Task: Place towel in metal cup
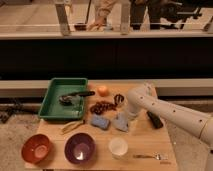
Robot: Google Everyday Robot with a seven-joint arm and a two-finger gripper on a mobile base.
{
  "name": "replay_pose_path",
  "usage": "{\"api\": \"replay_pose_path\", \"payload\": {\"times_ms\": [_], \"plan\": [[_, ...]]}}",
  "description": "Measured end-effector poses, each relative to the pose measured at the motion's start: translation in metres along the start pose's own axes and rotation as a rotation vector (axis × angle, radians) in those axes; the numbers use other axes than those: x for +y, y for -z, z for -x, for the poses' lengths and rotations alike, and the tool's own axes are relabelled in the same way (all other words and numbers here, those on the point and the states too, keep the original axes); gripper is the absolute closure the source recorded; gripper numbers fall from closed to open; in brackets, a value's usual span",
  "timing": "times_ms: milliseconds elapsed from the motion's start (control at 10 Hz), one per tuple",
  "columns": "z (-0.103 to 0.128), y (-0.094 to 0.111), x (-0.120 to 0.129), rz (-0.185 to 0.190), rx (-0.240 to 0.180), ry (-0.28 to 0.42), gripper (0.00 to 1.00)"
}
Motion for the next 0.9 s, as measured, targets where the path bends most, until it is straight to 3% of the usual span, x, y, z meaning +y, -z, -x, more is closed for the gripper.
{"api": "replay_pose_path", "payload": {"times_ms": [900], "plan": [[0.0025, -0.0088, 0.0009, -0.003, -0.021, 0.006, 0.2]]}}
